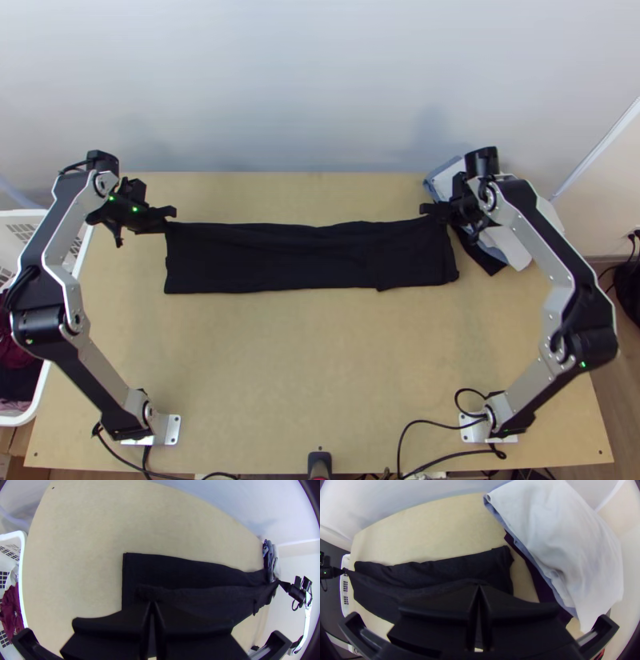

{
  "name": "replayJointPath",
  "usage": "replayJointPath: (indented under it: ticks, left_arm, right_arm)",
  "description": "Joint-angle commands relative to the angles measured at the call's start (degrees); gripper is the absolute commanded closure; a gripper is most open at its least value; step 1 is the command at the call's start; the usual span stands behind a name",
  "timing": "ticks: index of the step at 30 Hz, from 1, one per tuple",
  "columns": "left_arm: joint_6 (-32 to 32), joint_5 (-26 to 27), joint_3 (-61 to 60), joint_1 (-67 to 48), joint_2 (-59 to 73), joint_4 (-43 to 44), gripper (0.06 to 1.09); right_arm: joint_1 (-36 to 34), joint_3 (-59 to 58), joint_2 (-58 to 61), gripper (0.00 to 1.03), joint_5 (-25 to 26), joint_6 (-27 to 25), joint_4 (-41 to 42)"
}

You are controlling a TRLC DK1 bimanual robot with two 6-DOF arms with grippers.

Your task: Fold the t-shirt

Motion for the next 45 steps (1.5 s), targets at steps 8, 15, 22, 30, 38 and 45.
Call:
replayJointPath:
  ticks: [8,15,22,30,38,45]
  left_arm:
    - [-2.16,-0.66,2.13,-0.02,5.83,2.14,1.05]
    - [-2.16,-1.45,1.17,0.25,6.53,3.90,1.04]
    - [-2.69,-1.89,-2.79,0.07,3.37,8.82,0.60]
    - [-2.34,-2.33,-9.21,0.95,-3.49,16.38,0.09]
    - [0.21,6.02,-14.48,4.99,-8.06,16.20,0.11]
    - [6.54,13.93,-21.16,8.33,-8.50,14.79,0.11]
  right_arm:
    - [0.45,3.82,6.80,1.00,4.25,-0.44,3.62]
    - [1.06,3.91,8.56,1.00,5.22,-0.18,5.11]
    - [3.35,2.94,8.30,0.73,7.85,0.09,6.34]
    - [5.19,1.54,5.22,0.04,13.13,-0.70,6.43]
    - [6.77,-1.36,-7.79,0.04,13.48,-0.97,6.78]
    - [7.48,0.31,-17.45,0.04,2.40,2.02,2.21]
